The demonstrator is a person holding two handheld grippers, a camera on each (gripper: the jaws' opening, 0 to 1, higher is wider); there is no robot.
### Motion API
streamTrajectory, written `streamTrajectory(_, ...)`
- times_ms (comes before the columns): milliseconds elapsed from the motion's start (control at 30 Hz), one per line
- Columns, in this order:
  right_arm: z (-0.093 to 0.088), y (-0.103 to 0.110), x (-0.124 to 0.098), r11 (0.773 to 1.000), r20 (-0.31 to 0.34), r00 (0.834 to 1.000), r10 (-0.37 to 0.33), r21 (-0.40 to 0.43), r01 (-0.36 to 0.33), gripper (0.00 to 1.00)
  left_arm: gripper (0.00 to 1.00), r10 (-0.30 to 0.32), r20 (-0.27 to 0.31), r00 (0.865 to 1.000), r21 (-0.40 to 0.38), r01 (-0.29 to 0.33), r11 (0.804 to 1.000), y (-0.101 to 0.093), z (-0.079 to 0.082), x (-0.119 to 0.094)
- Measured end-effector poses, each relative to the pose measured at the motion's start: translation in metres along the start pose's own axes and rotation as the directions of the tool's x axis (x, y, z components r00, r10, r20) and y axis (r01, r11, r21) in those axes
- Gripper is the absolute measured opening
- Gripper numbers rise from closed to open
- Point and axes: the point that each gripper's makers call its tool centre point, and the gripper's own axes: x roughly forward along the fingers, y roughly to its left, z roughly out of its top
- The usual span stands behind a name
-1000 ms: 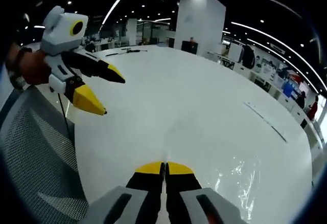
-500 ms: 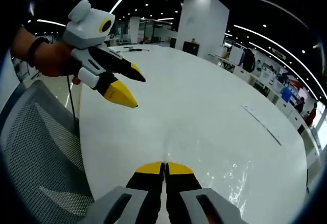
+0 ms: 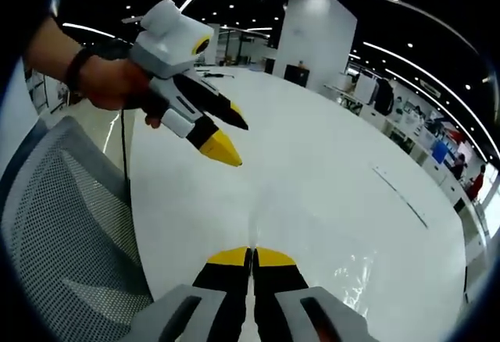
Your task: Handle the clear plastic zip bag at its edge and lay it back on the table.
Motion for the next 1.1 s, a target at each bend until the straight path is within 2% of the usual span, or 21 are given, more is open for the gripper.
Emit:
streamTrajectory(100,-0.001,0.000,-0.004,1.000,0.000,1.000,-0.001,0.002,0.001,0.00,0.47,-0.007,0.001,1.000,0.034,0.007,0.999,-0.002,0.003,0.006)
streamTrajectory(233,-0.001,0.002,-0.007,1.000,0.000,1.000,-0.001,-0.009,0.001,0.00,0.44,-0.042,0.012,0.999,0.031,0.041,0.999,-0.008,0.007,0.013)
streamTrajectory(300,-0.001,0.004,-0.009,1.000,-0.002,1.000,0.001,-0.013,-0.001,0.00,0.43,-0.050,-0.003,0.999,0.084,0.050,0.995,-0.008,0.003,0.020)
streamTrajectory(733,0.005,0.002,-0.017,0.999,-0.007,1.000,0.007,-0.040,-0.007,0.00,0.37,-0.095,-0.017,0.995,0.223,0.096,0.970,-0.009,0.006,0.030)
streamTrajectory(900,0.004,0.003,-0.017,0.999,-0.012,1.000,0.014,-0.047,-0.014,0.00,0.33,-0.114,-0.021,0.993,0.284,0.115,0.952,-0.014,0.011,0.030)
streamTrajectory(1067,0.005,0.002,-0.017,0.999,-0.009,1.000,0.017,-0.051,-0.018,0.00,0.28,-0.131,-0.030,0.991,0.370,0.133,0.920,-0.023,0.011,0.030)
streamTrajectory(1100,0.006,0.002,-0.017,0.998,-0.009,1.000,0.018,-0.057,-0.018,0.00,0.27,-0.133,-0.033,0.991,0.371,0.136,0.919,-0.024,0.010,0.031)
